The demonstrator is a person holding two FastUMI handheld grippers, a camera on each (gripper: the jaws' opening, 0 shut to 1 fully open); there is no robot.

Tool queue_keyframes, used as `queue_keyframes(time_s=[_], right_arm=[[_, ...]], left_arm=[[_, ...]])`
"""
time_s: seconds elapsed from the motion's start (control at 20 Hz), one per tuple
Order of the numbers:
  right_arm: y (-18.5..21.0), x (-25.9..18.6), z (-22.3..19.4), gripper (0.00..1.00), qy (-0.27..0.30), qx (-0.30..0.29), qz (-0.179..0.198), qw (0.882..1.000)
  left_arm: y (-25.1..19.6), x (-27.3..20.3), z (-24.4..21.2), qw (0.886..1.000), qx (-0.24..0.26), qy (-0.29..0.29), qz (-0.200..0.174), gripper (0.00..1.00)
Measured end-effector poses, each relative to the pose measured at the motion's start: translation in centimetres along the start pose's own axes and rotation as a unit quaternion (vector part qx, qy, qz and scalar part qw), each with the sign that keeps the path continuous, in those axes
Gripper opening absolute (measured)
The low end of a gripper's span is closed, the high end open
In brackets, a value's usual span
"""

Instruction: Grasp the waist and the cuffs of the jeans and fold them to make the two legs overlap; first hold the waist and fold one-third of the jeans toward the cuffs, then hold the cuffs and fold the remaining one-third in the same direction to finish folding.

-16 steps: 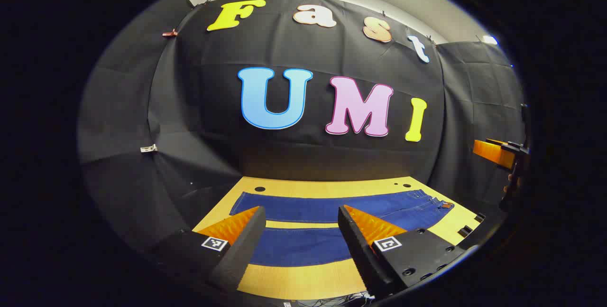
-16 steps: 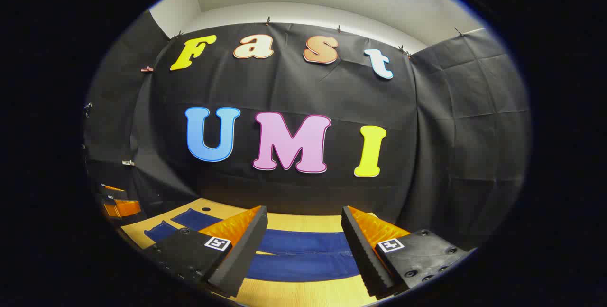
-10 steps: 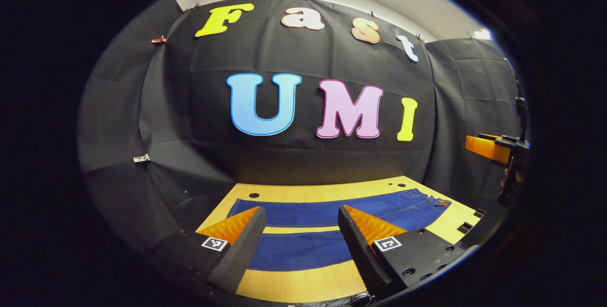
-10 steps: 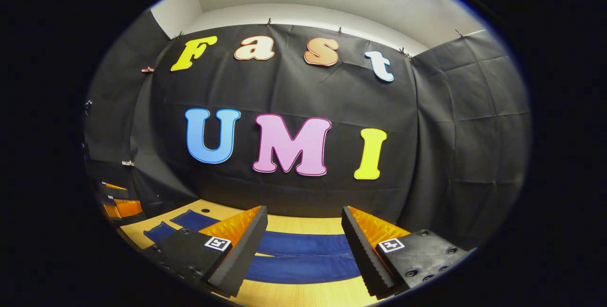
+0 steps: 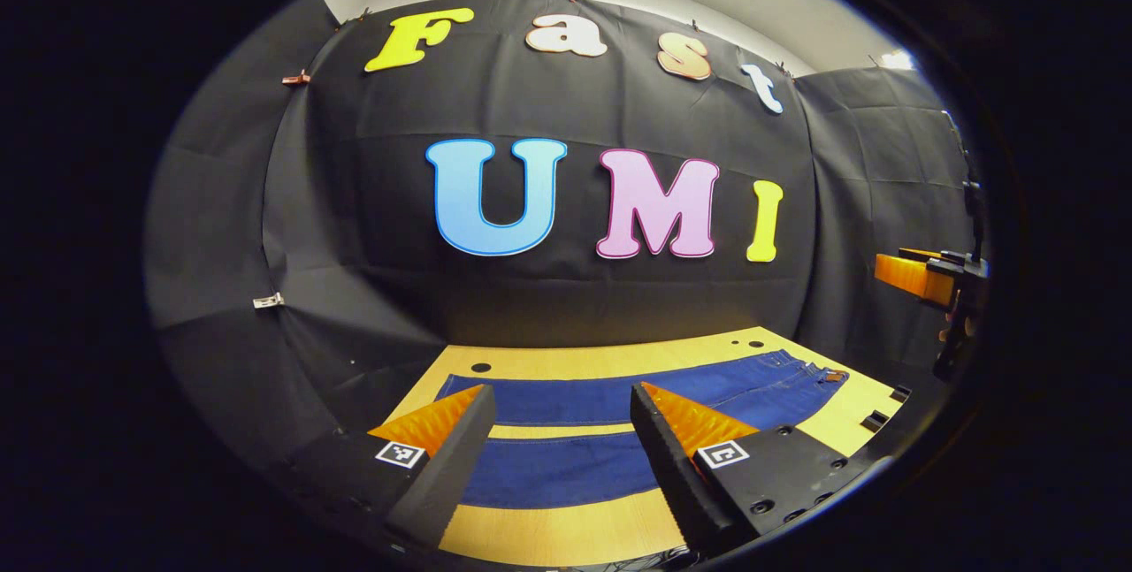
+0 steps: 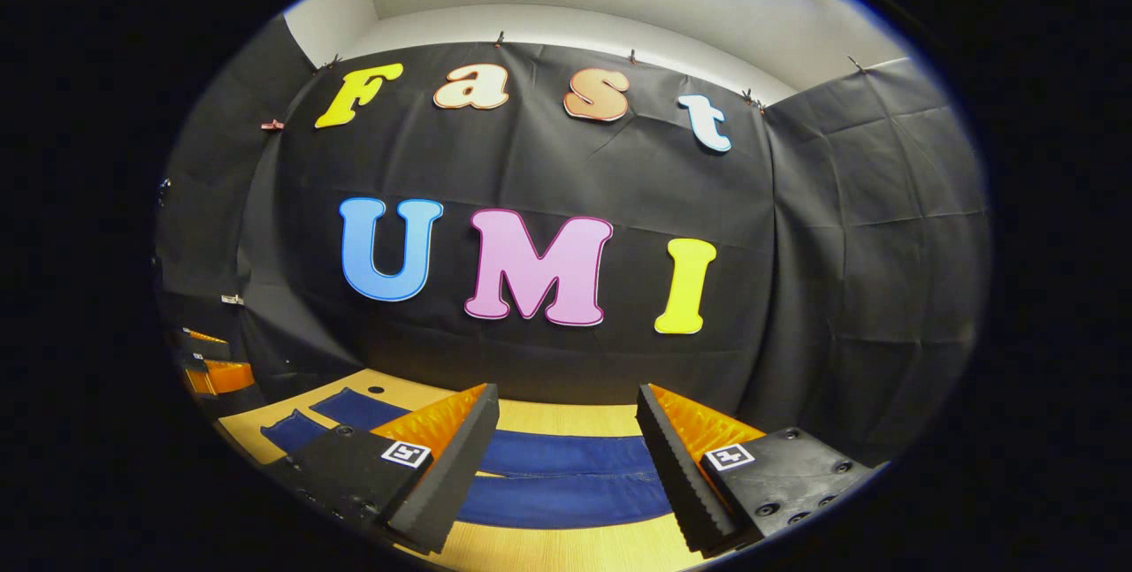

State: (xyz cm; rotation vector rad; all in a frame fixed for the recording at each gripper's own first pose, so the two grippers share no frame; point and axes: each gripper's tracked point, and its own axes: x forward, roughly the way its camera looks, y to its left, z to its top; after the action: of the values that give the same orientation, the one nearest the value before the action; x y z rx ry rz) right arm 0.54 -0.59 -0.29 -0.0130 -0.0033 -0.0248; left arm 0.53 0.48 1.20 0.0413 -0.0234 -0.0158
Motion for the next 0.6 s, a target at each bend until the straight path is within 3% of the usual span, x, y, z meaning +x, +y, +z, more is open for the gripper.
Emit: queue_keyframes(time_s=[0.25, 0.35, 0.5, 0.6], right_arm=[[-0.1, 0.3, -0.4, 0.96, 0.004, 0.0, -0.006, 1.0], [-0.4, 0.5, -0.8, 0.95, 0.008, -0.004, -0.011, 1.0], [-0.6, 0.6, -1.6, 0.95, 0.018, -0.001, -0.016, 1.0], [-1.0, 0.7, -2.1, 0.95, 0.024, 0.003, -0.024, 0.999]], left_arm=[[0.6, 0.3, -0.4, 1.0, 0.012, 0.005, 0.001, 0.96], [0.3, 0.5, -0.9, 0.999, 0.034, 0.015, -0.027, 0.96], [2.5, 1.6, -2.8, 0.991, 0.118, 0.04, -0.039, 0.97], [4.8, 2.2, -5.1, 0.979, 0.184, 0.067, -0.053, 0.97]])
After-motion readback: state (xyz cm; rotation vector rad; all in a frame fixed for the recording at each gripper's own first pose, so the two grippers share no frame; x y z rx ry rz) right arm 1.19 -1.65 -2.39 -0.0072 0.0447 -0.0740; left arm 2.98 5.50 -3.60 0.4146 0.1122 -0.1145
